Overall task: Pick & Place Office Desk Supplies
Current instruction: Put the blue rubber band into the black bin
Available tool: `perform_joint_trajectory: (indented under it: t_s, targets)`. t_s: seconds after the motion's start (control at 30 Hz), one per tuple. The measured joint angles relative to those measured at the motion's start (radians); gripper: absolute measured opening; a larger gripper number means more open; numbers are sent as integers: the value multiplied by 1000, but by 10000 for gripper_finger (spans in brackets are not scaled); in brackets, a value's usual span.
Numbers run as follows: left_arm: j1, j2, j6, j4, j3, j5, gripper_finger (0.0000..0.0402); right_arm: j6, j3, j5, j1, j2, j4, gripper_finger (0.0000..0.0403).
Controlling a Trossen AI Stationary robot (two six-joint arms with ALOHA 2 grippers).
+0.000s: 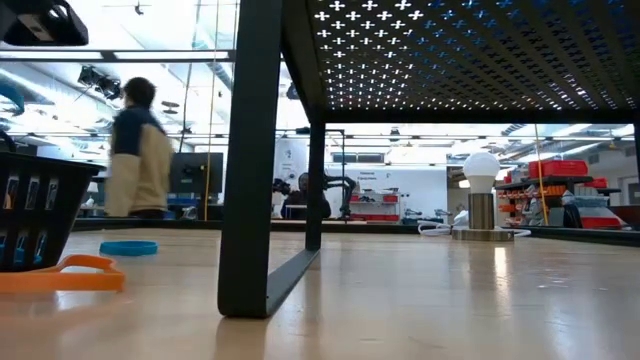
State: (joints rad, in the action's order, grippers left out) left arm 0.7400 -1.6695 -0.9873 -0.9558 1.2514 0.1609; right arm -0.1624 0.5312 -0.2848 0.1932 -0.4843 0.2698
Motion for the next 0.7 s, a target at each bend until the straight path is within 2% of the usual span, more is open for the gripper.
perform_joint_trajectory:
  t_s: [0.1, 0.2, 0.3, 0.4, 0.7]
  targets:
    - [13, -39, 1, 48, 1, 11, 1, -10, 0, 0, 0, 0, -21, 160]
    - [15, -92, 7, 56, 0, -28, 2, -11, 0, 0, 0, 0, -27, 160]
    - [15, -143, -8, 39, 0, -67, 22, -10, 0, 0, 0, 0, -24, 160]
    - [20, -164, -12, 46, 0, -93, 69, -11, 0, 0, 0, 0, -21, 160]
    - [19, -142, -32, 55, 0, -96, 248, -26, 0, 0, 0, 0, -19, 160]
